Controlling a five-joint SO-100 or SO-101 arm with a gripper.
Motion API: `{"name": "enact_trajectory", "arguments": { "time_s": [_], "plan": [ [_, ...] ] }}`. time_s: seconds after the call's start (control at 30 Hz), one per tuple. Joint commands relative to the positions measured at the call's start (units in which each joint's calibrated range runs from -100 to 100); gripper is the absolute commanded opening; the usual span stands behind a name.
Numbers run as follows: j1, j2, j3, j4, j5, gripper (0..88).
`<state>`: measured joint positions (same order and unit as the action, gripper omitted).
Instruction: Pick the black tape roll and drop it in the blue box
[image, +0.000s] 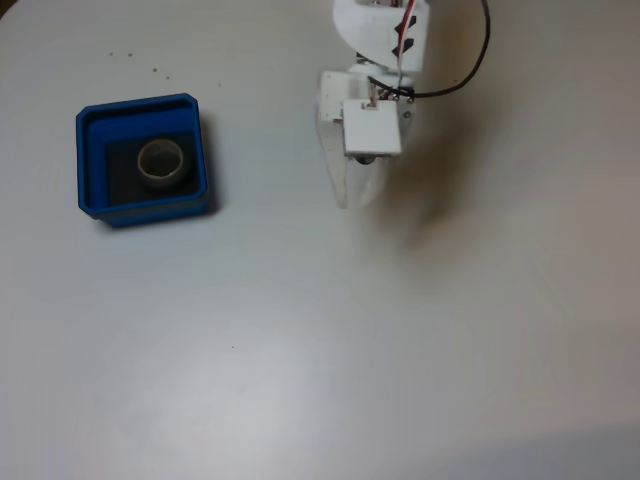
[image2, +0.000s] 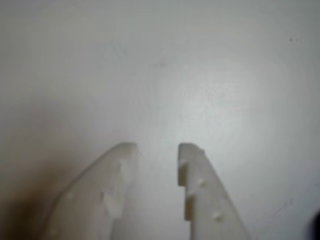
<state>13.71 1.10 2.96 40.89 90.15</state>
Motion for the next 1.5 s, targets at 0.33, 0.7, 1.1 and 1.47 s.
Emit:
{"name": "enact_trajectory", "arguments": {
  "time_s": [0.33,0.7,1.1,1.47],
  "plan": [
    [-14.44,-2.77,-2.96,-0.21,-0.31,1.3],
    [-16.59,-2.44,0.99,-0.21,-0.31,1.3],
    [-16.39,-18.83,21.75,-0.87,-0.05,1.4],
    [-16.0,-35.72,40.08,-0.87,-0.14,1.4]
  ]
}}
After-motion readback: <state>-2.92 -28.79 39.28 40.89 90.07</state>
